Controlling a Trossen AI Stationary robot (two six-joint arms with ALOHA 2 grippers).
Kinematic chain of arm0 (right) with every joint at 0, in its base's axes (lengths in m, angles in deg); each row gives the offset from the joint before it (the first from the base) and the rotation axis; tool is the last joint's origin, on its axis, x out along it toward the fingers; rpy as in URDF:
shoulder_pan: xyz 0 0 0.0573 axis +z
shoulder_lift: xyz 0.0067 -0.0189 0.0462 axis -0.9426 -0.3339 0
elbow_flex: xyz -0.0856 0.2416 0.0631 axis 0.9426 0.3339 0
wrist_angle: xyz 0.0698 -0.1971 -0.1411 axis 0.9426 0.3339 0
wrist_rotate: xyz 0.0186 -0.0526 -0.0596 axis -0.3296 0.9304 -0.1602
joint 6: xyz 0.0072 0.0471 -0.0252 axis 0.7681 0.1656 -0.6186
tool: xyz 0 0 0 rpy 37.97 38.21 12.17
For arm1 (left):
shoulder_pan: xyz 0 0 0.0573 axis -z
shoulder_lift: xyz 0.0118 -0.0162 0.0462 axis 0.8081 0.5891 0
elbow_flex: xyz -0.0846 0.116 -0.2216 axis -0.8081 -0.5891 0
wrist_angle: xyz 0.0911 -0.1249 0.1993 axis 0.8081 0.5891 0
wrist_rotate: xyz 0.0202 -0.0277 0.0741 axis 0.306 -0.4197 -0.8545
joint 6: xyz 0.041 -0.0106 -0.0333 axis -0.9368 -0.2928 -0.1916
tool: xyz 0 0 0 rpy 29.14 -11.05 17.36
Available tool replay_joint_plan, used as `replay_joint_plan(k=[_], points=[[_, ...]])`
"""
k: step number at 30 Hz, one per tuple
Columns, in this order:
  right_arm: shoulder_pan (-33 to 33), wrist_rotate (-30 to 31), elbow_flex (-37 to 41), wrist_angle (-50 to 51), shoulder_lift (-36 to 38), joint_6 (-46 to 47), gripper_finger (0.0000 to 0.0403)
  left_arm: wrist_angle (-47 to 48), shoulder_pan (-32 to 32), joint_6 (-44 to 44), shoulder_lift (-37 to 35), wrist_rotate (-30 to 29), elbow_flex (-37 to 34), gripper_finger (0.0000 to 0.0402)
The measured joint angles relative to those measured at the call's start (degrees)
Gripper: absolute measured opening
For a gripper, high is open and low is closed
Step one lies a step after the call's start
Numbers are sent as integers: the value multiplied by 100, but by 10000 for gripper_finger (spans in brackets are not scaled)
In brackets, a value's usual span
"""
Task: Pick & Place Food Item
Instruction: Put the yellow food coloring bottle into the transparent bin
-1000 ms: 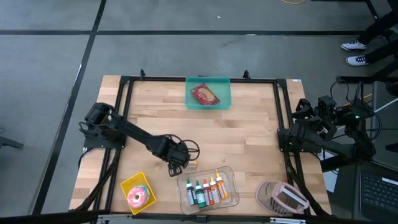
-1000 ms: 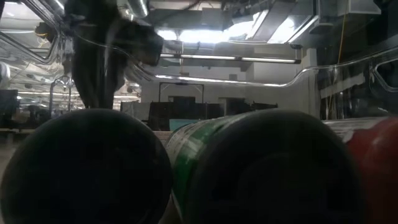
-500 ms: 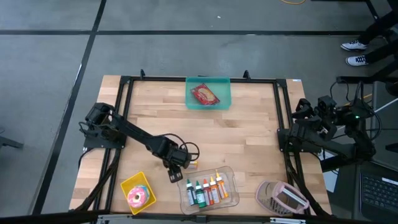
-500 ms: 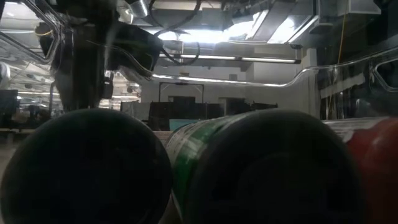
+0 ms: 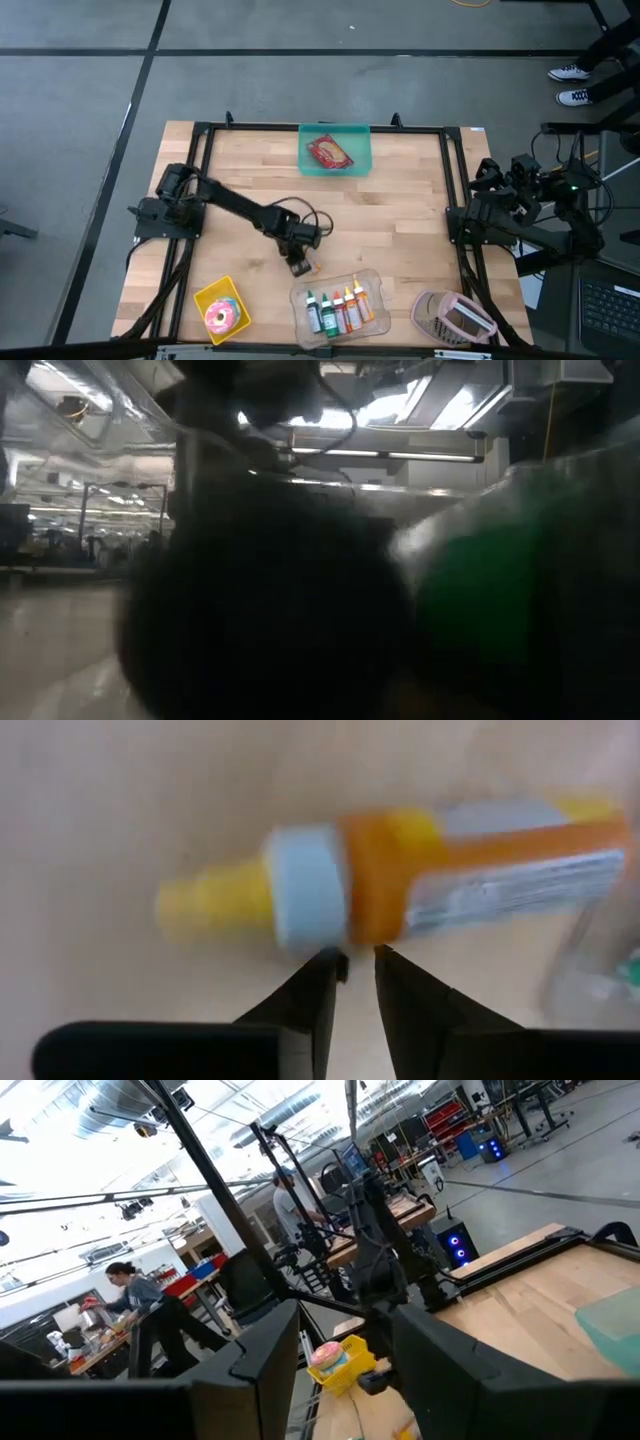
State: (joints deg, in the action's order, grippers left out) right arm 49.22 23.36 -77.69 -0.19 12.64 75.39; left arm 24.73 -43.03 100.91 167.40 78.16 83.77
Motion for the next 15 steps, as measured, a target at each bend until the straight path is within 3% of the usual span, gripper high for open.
replay_joint_plan(k=[11, 15], points=[[0, -2, 0, 30, 0, 3, 165, -85, -835, -888, 57, -256, 434, 67], [-1, -2, 0, 29, 0, 52, 165, -335, -999, -1064, 38, 13, 678, 63]])
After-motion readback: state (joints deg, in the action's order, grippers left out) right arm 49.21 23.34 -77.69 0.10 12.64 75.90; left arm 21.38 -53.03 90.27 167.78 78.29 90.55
